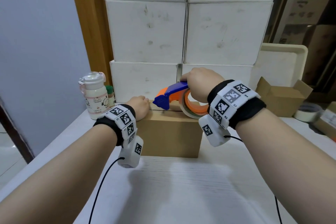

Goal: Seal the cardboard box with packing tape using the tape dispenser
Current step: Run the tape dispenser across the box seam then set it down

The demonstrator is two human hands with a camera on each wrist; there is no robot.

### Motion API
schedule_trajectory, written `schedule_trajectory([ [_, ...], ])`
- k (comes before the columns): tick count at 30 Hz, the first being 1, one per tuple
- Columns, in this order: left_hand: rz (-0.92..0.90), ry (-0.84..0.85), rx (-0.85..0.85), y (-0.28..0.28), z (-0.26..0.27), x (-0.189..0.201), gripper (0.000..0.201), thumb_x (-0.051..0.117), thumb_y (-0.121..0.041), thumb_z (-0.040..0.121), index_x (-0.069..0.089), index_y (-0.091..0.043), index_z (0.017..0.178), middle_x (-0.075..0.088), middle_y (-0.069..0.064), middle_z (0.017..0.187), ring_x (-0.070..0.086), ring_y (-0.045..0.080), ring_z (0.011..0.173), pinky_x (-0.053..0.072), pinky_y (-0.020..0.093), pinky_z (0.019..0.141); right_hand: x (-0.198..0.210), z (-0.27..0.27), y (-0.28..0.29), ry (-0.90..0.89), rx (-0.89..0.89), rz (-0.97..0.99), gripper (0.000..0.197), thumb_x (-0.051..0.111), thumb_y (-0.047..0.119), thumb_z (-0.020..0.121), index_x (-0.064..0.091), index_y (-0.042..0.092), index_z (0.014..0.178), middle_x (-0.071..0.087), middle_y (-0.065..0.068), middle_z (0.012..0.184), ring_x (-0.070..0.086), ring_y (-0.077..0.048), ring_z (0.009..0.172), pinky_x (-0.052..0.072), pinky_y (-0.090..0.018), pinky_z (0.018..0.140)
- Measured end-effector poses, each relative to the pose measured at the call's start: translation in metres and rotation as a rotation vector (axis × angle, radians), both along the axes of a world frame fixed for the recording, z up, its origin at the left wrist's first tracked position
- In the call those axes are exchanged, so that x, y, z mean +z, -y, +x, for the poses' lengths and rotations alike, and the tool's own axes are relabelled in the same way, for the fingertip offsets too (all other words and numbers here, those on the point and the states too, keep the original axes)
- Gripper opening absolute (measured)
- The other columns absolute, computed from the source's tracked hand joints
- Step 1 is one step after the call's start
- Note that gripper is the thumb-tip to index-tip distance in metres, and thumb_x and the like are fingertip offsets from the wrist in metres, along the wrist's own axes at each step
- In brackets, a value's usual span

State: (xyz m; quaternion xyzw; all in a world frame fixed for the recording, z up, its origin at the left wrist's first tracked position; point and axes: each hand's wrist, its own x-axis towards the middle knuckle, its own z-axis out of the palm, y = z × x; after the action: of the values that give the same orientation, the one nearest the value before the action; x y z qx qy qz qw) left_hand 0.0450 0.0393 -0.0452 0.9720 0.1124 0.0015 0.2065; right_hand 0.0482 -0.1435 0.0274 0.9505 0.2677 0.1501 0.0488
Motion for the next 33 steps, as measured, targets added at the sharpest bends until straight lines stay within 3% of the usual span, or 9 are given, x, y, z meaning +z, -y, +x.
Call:
schedule_trajectory([
  [8,-0.092,0.024,0.049,-0.001,-0.002,-0.001,0.043,0.025,-0.014,0.102,0.034,0.004,0.14,0.038,0.023,0.145,0.037,0.034,0.134,0.029,0.038,0.111,0.003,-0.001,0.003,-0.054,-0.003,0.028,0.035,0.046,-0.003,0.081,0.059,0.019,0.104,0.05,0.0,0.076,0.05,-0.022,0.075,0.035,-0.03,0.066],
  [12,-0.086,-0.036,0.041,0.001,-0.003,0.001,0.043,0.02,-0.012,0.103,0.028,0.004,0.143,0.03,0.021,0.15,0.03,0.032,0.139,0.021,0.037,0.114,0.004,0.0,0.012,-0.084,-0.011,0.065,0.04,0.043,-0.006,0.08,0.059,0.02,0.105,0.054,-0.001,0.081,0.052,-0.023,0.076,0.037,-0.03,0.065],
  [18,-0.061,-0.023,0.019,0.001,-0.007,0.002,0.044,0.019,-0.012,0.104,0.03,0.006,0.142,0.03,0.021,0.149,0.031,0.032,0.138,0.022,0.037,0.113,0.003,0.001,0.028,-0.092,-0.026,0.106,0.051,0.039,-0.009,0.076,0.059,0.023,0.111,0.052,0.0,0.077,0.051,-0.022,0.074,0.035,-0.025,0.059],
  [23,-0.062,-0.036,0.019,0.003,-0.008,0.003,0.044,0.016,-0.01,0.104,0.028,0.006,0.142,0.028,0.021,0.15,0.029,0.033,0.139,0.021,0.037,0.114,-0.003,-0.002,0.041,-0.067,-0.023,0.144,0.052,0.043,-0.007,0.081,0.055,0.024,0.121,0.053,-0.001,0.091,0.051,-0.02,0.082,0.037,-0.028,0.071],
  [33,-0.157,-0.015,0.061,0.004,-0.005,0.0,0.045,0.021,-0.018,0.103,0.028,-0.002,0.145,0.03,0.018,0.151,0.031,0.03,0.139,0.022,0.035,0.114,-0.019,0.005,0.069,-0.065,-0.065,0.221,0.06,0.041,-0.007,0.082,0.049,0.029,0.13,0.049,-0.002,0.099,0.049,-0.022,0.089,0.042,-0.03,0.078],
])
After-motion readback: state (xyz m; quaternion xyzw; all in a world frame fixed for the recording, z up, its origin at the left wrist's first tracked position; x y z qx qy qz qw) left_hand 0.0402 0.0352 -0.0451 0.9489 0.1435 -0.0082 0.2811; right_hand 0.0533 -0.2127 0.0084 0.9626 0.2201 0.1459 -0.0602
